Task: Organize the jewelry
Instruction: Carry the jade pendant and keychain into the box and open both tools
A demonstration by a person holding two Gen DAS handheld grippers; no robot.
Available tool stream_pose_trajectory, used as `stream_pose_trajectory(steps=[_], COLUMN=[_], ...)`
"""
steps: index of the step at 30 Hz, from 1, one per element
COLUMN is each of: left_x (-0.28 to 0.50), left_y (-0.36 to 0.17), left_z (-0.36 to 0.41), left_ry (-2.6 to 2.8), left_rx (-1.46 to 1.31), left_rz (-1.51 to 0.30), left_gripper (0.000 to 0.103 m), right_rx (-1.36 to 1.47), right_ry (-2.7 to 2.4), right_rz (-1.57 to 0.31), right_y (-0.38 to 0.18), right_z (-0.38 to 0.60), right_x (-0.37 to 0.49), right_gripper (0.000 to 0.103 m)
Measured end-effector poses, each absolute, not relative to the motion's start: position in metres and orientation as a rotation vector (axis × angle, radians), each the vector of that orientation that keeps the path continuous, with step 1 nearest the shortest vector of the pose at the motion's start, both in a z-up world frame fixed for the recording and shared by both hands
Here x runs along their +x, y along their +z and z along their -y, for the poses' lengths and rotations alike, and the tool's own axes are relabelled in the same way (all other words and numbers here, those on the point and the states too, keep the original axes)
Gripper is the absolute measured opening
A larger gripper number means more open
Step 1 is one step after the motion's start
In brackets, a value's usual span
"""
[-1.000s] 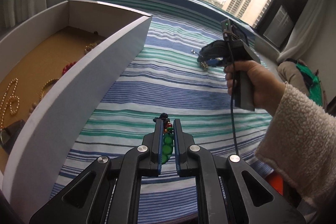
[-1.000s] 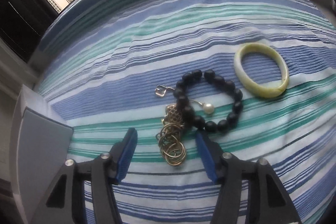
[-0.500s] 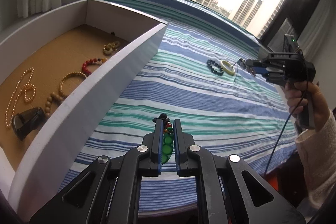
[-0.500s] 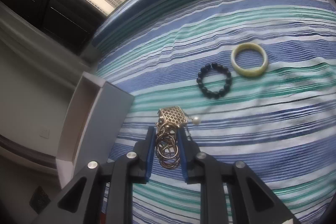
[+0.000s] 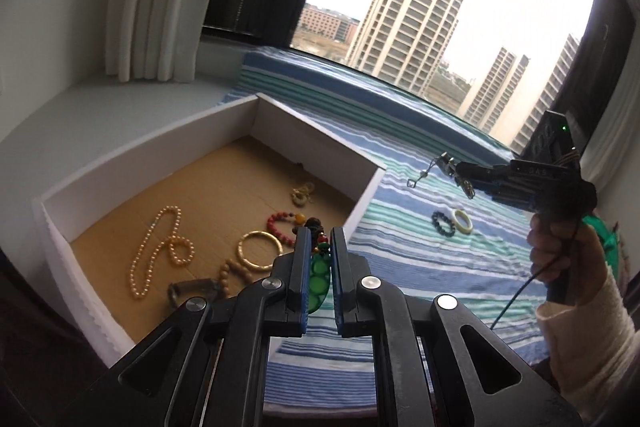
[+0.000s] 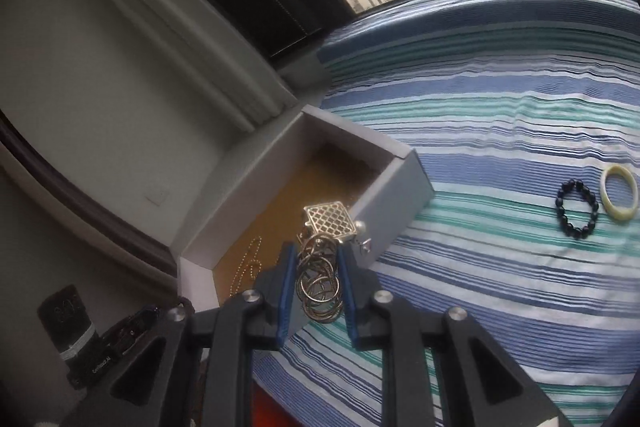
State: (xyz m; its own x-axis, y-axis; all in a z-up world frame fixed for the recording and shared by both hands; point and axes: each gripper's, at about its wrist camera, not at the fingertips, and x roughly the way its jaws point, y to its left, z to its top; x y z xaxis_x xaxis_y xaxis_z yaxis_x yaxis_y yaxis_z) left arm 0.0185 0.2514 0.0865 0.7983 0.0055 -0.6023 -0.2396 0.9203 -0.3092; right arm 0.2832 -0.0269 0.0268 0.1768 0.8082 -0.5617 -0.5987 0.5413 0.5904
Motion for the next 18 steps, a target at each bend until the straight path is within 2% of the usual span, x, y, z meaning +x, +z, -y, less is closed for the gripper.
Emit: stream_pose_trajectory(steps=[8, 13, 18], left_x=[0.02, 0.013, 0.015], left_y=[0.024, -0.003, -0.023], left_z=[-0.308, -0.299, -0.289], left_ry=[0.316, 0.291, 0.276], left_rx=[-0.423, -0.417, -0.419], left_rz=[-0.777, -0.862, -0.916], left_gripper=[0.007, 0.007, 0.009], right_rx=[0.117, -0.017, -0.117], right_ry=[1.163, 1.149, 1.1], right_rz=[-1.101, -1.166, -1.128], right_y=[0.005, -0.036, -0.059], right_z=[-0.118, -0.187, -0.226], right_x=[0.271, 0.259, 0.255], right_gripper=[0.021, 0.021, 0.024])
